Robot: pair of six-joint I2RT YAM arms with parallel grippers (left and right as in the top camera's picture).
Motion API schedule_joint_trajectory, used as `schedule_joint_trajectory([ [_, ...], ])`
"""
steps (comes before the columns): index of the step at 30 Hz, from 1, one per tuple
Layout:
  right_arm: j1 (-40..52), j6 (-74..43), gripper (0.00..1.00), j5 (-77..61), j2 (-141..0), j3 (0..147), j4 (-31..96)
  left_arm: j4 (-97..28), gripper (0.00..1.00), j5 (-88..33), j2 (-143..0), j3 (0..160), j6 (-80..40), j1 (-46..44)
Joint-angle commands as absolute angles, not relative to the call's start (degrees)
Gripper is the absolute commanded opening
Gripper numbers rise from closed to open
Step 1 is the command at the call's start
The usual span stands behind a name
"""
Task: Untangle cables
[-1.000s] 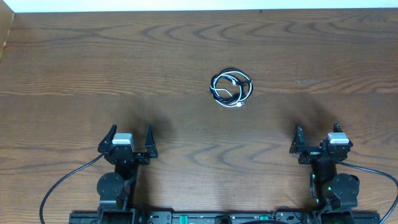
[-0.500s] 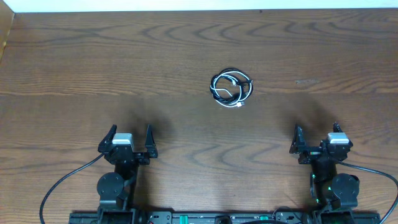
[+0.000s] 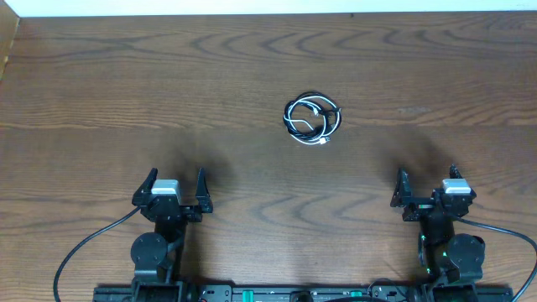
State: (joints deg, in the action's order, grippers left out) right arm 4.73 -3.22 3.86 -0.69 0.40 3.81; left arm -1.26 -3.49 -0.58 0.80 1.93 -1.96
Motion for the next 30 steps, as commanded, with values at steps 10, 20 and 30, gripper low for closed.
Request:
schedule_joint_trajectory([
  [10, 4.97, -3.14, 0.99, 3.95, -0.38, 0.32, 4.01, -3.84, 0.98, -3.57, -0.3, 0.23, 2.33, -1.67],
  [20, 4.97, -3.14, 0.99, 3.95, -0.38, 0.32, 4.01, -3.86, 0.98, -3.55, -0.3, 0.23, 2.35, -1.67],
  [30, 4.97, -3.14, 0.99, 3.95, -0.38, 0.32, 4.01, -3.64, 0.98, -3.36, -0.3, 0.23, 2.76, -1.67],
])
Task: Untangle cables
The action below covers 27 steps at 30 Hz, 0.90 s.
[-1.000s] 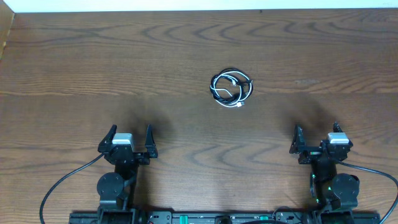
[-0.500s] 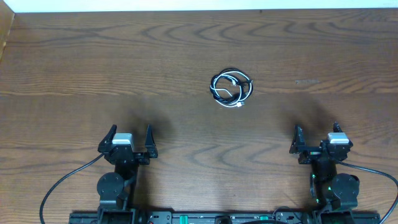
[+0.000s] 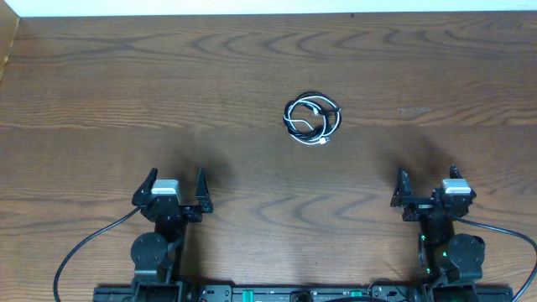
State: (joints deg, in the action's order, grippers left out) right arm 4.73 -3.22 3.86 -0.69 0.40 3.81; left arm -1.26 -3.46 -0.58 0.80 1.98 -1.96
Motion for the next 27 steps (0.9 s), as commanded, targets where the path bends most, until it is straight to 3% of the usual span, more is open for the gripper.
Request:
schedule_joint_trajectory([
  [1, 4.97, -3.14, 0.99, 3.95, -0.38, 0.32, 4.01, -3.6, 0.98, -5.23, -0.3, 0.23, 2.74, -1.67],
  [15, 4.97, -3.14, 0.99, 3.95, -0.38, 0.32, 4.01, -1.87, 0.98, -8.67, -5.19, 5.06, 2.81, -1.67],
  [19, 4.97, -3.14, 0.99, 3.95, -0.38, 0.32, 4.01, -1.89, 0.98, -15.55, -10.81, 8.4, 5.52, -1.69],
  [27, 4.97, -3.14, 0.99, 3.95, -0.38, 0.32, 4.01, -2.04, 0.98, -16.36, -27.99, 18.44, 6.02, -1.69],
])
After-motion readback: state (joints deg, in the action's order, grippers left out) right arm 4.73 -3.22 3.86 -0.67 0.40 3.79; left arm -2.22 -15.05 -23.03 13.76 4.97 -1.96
